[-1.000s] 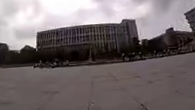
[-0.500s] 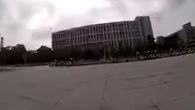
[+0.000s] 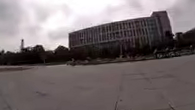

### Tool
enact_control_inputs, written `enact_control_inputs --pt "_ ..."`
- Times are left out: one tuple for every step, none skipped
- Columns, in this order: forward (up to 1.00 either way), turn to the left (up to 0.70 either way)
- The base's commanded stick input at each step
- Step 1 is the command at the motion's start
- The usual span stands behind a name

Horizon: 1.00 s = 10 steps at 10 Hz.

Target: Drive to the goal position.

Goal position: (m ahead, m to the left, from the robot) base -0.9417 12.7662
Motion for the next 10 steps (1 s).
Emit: enact_control_inputs --pt "1.00 0.40" --pt "1.00 0.40" --pt "1.00 0.40" --pt "1.00 0.40" --pt "1.00 0.40" --pt "1.00 0.40" --pt "1.00 0.40" --pt "1.00 0.40" --pt "1.00 0.40" --pt "1.00 0.40"
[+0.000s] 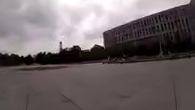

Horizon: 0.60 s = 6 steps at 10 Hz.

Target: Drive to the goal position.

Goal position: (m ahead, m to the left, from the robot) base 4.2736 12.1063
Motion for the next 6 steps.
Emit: enact_control_inputs --pt "1.00 0.38" --pt "1.00 0.32" --pt "1.00 0.02" --pt "1.00 0.00" --pt "1.00 0.00" --pt "1.00 0.00"
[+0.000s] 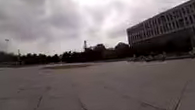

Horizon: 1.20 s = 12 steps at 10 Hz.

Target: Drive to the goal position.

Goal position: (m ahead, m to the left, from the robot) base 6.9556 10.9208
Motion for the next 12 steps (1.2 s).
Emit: enact_control_inputs --pt "1.00 0.00" --pt "1.00 0.00" --pt "1.00 0.00" --pt "1.00 0.05" --pt "1.00 0.21" --pt "1.00 0.36" --pt "1.00 0.10" --pt "1.00 0.00" --pt "1.00 0.26" --pt "1.00 0.40" --pt "1.00 0.40" --pt "1.00 0.14"
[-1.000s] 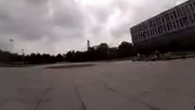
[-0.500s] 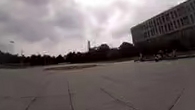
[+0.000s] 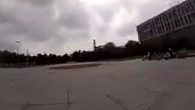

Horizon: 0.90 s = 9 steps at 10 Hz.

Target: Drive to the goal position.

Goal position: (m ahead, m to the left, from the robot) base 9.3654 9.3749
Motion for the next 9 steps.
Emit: enact_control_inputs --pt "1.00 0.00" --pt "1.00 0.13" --pt "1.00 0.38" --pt "1.00 0.32" --pt "1.00 0.17" --pt "1.00 0.00" --pt "1.00 0.20" --pt "1.00 0.33" --pt "1.00 0.34"
